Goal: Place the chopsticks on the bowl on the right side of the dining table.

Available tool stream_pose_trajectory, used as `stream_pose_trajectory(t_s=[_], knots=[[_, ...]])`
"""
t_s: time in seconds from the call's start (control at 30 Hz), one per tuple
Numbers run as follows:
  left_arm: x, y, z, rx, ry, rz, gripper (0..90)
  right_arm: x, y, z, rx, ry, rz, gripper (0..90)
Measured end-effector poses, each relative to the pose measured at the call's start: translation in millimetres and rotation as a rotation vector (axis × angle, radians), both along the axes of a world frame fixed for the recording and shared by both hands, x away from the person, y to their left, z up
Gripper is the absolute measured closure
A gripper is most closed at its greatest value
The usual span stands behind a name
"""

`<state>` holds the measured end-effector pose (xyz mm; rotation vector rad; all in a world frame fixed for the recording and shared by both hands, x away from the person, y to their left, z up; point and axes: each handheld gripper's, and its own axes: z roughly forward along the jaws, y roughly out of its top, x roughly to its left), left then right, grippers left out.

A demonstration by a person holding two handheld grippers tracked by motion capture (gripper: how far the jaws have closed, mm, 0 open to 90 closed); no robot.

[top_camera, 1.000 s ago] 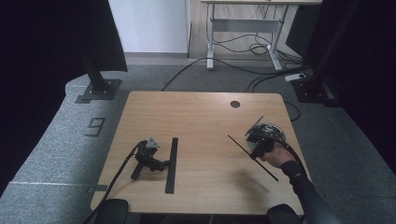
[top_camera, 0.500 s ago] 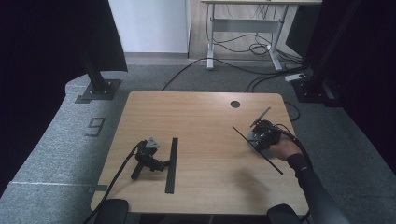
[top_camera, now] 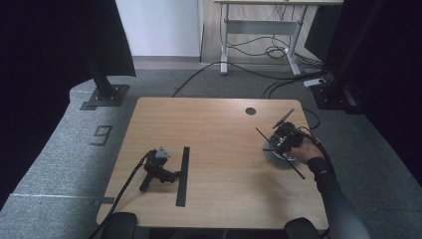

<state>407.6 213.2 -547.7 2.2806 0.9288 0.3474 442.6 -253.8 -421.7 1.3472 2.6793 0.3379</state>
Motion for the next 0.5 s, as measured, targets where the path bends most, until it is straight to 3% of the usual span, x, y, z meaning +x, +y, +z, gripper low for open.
stream_pose_trajectory(t_s=[0.5], knots=[[0.0,0.1,0.1,0.001,0.001,0.0,0.0,24.5,-9.5,-25.8,-0.006,-0.004,-0.042,85.4]])
